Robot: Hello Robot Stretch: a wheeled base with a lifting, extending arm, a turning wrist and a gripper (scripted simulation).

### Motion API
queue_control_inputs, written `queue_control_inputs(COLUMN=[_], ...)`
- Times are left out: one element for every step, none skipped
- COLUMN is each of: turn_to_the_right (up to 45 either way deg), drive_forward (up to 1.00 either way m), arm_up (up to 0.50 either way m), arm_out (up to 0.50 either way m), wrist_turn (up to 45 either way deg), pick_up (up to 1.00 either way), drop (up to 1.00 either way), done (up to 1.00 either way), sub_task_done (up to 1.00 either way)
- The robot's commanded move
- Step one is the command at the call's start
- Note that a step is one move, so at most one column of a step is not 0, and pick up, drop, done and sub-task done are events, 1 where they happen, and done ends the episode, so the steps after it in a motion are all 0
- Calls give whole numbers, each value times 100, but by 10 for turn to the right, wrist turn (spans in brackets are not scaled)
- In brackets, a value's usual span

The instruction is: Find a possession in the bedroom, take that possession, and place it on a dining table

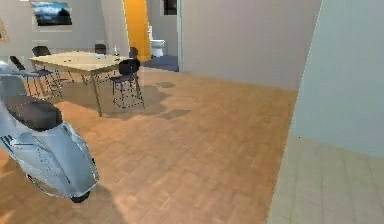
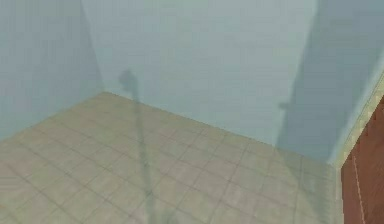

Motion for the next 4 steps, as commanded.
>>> queue_control_inputs(turn_to_the_right=[0, 0, 0, -120], drive_forward=[100, 100, 80, 0], arm_up=[0, 0, 0, 0], arm_out=[0, 0, 0, 0], wrist_turn=[0, 0, 0, 0], pick_up=[0, 0, 0, 0], drop=[0, 0, 0, 0], done=[0, 0, 0, 0], sub_task_done=[0, 0, 0, 0])
